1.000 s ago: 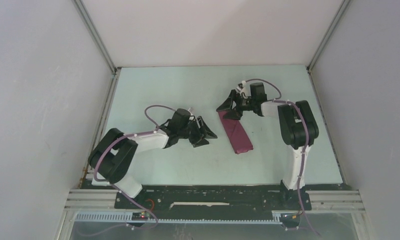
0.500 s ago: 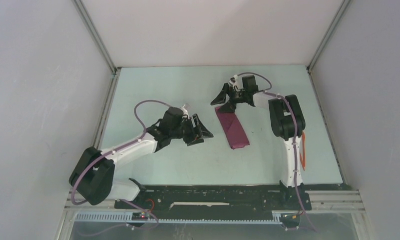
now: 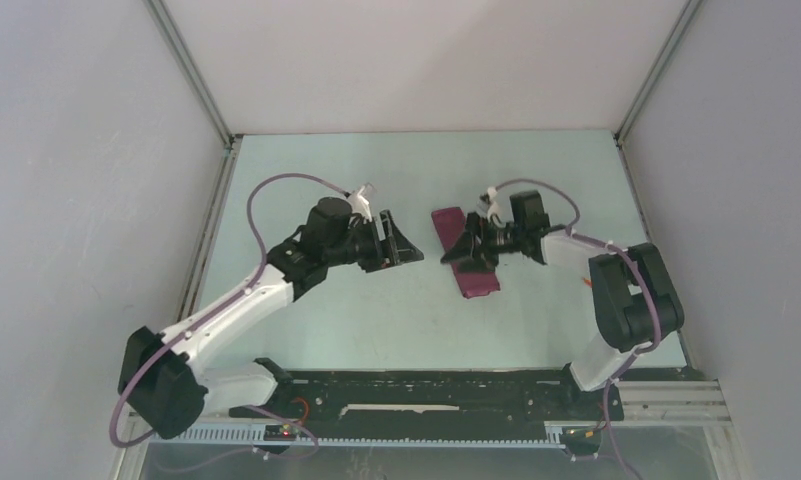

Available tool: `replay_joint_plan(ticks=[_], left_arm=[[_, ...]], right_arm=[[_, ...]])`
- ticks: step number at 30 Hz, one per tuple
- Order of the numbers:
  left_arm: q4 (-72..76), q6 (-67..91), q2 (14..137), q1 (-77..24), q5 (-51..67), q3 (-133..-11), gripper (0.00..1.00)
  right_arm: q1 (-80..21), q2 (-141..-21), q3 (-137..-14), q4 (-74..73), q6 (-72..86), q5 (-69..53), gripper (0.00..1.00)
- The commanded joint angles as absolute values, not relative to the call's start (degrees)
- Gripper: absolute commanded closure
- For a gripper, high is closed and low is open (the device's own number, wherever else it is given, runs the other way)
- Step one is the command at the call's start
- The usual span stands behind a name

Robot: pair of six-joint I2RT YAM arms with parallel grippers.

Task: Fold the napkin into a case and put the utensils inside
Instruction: Move the smaller rectangle folded napkin to the corner of the board, then pick up the spoon from the corner of the board.

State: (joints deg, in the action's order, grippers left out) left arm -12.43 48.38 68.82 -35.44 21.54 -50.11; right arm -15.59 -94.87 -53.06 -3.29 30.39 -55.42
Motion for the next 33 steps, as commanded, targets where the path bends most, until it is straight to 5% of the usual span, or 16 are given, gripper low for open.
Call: replay_joint_plan(ticks=[1, 5, 8, 12, 15, 19, 24, 26, 33], left_arm=[[-17.0, 42.5, 63.3, -34.9, 20.7, -53.1, 0.27], [-19.2, 40.1, 60.8, -34.3, 20.7, -53.8, 0.27], [-21.3, 38.7, 58.5, -33.8, 21.2, -54.5, 0.26], [-24.9, 35.6, 55.3, -33.7, 21.3, -57.0, 0.25], [-28.1, 33.1, 54.0, -33.7, 20.8, -59.9, 0.24], [-30.6, 30.4, 52.4, -36.3, 18.6, -63.3, 0.20], [-33.3, 25.7, 49.8, -44.7, 8.1, -64.9, 0.13], [-33.4, 24.3, 49.2, -47.0, 4.4, -64.4, 0.13], [-32.4, 19.9, 47.5, -50.4, -3.6, -62.3, 0.13]], right_arm=[[-16.4, -95.2, -43.7, 5.8, 26.9, -56.4, 0.08], [-16.9, -96.8, -41.7, 10.2, 26.0, -57.7, 0.01], [-18.0, -88.4, -43.5, -1.5, 26.3, -53.1, 0.00], [-22.5, -67.3, -54.7, -34.9, 25.7, -20.6, 0.00], [-20.9, -62.6, -61.0, -56.5, 33.2, 2.7, 0.00], [-7.8, -61.6, -63.3, -67.9, 29.4, 5.9, 0.03], [9.5, -65.1, -65.8, -63.8, 12.5, 6.6, 0.10], [12.0, -70.0, -69.3, -65.0, 1.9, 3.7, 0.24], [11.9, -82.3, -68.8, -66.0, -19.3, 6.3, 0.42]])
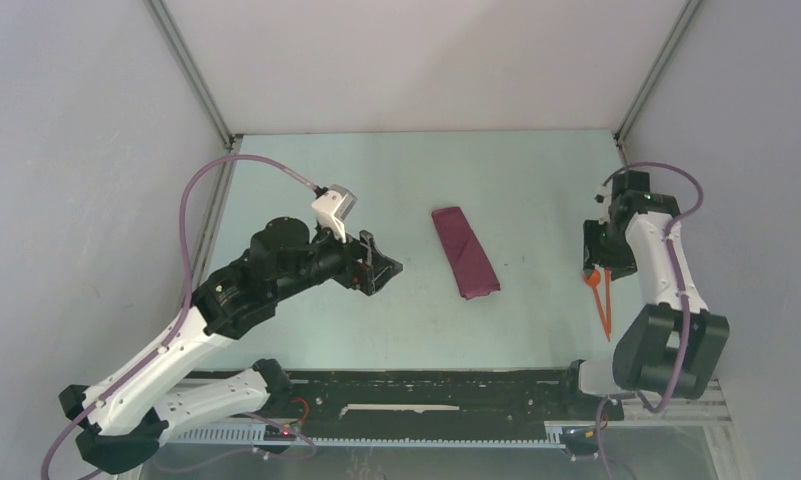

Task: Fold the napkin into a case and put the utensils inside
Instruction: Pick up the spoon from the corner of the board.

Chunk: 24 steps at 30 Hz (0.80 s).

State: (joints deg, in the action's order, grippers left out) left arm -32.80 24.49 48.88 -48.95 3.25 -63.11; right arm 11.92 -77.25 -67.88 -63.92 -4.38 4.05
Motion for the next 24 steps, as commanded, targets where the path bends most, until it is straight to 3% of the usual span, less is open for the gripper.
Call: replay_joint_plan(ticks=[1, 15, 24], left_arm=[[-32.1, 19.6, 47.1, -50.7, -4.3, -62.0, 0.13], [-33.0, 19.2, 44.3, -52.7, -8.3, -60.6, 0.13], [-33.7, 18.7, 46.2, -52.7, -10.8, -60.8, 0.11]], right_arm=[[12.2, -83.9, -69.1, -65.6, -19.8, 6.6, 0.43], [16.8, -96.4, -66.8, -57.0, -19.8, 6.8, 0.47], [16.2, -102.0, -66.3, -53.7, -19.4, 8.1, 0.56]])
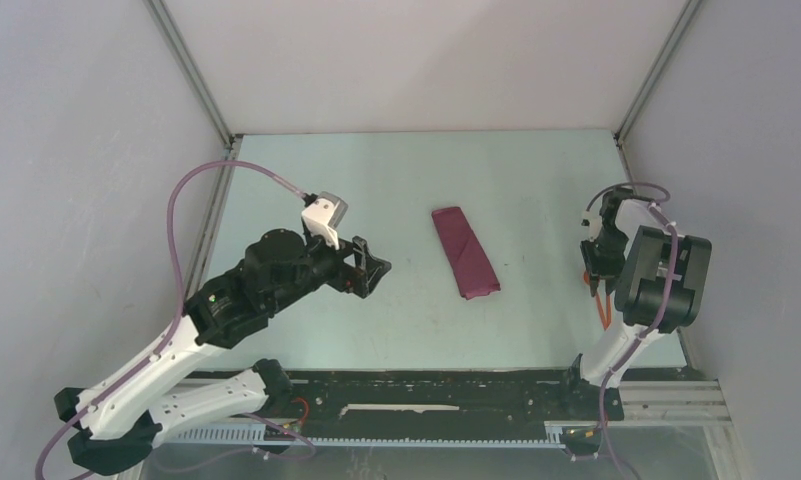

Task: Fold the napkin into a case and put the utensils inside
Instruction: Pick up the spoon from the corner of the board.

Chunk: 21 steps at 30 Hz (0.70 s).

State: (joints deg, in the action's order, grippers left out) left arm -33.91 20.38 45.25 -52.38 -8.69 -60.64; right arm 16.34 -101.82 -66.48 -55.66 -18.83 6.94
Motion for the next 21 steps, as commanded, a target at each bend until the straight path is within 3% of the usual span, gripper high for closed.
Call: replay_joint_plan(ticks=[1, 6, 13, 21], left_arm=[[-33.6, 18.7, 46.5, -52.8, -10.5, -60.8, 0.11], [-33.8, 18.6, 47.2, -52.8, -11.4, -60.8, 0.11], [-33.7, 18.6, 48.1, -52.8, -11.0, -61.9, 0.11], [-33.8, 18.4, 47.9, -52.9, -11.7, -61.6, 0.11]], right_arm=[[16.3, -102.1, -66.3, -53.5, -19.5, 7.9, 0.57], [15.5, -104.2, -66.3, -53.4, -19.5, 7.6, 0.65], [14.8, -106.0, -66.3, -52.9, -19.3, 9.5, 0.67], [13.6, -107.0, -66.4, -51.9, -18.9, 9.3, 0.89]])
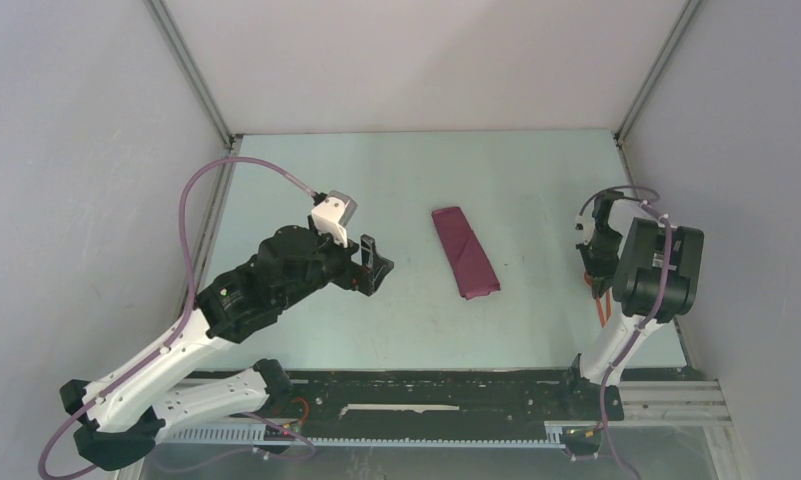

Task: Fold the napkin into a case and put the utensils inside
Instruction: Pick up the spoon from the corner of the board, then insert the spoon into the folded napkin.

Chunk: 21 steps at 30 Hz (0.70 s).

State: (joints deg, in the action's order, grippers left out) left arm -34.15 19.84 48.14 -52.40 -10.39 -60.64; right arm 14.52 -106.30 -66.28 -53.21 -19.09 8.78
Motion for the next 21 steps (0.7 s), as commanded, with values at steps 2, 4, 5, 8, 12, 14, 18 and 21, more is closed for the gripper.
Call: replay_joint_plan(ticks=[2, 4, 5, 8, 12, 14, 18, 21], left_arm=[[-33.8, 18.4, 47.9, -52.8, -11.7, -61.4, 0.11], [-33.8, 18.4, 48.1, -52.8, -11.7, -61.3, 0.11], [-33.9, 18.4, 48.1, -52.8, -11.6, -61.3, 0.11], [-33.8, 18.4, 48.6, -52.8, -11.6, -61.2, 0.11], [-33.5, 18.9, 50.2, -52.8, -10.7, -60.8, 0.11], [-33.3, 19.3, 50.9, -52.5, -9.6, -60.8, 0.12], [-32.9, 19.6, 51.9, -51.2, -8.2, -60.6, 0.12], [-32.8, 19.7, 52.4, -50.2, -7.7, -60.1, 0.12]], right_arm=[[11.9, -106.9, -67.6, -52.8, -17.8, 10.3, 1.00], [9.1, -106.4, -71.4, -55.6, -16.1, 10.9, 1.00], [6.9, -105.9, -74.5, -56.4, -15.1, 12.4, 1.00], [-1.3, -106.2, -82.7, -59.7, -12.4, 17.8, 1.00], [-9.5, -110.6, -95.9, -62.3, -3.4, 24.2, 1.00], [-12.2, -116.9, -106.0, -66.6, -0.7, 21.7, 1.00], [-19.7, -126.1, -123.3, -68.1, -0.4, 20.6, 1.00], [-23.1, -133.0, -135.5, -68.4, 2.7, 17.4, 1.00]])
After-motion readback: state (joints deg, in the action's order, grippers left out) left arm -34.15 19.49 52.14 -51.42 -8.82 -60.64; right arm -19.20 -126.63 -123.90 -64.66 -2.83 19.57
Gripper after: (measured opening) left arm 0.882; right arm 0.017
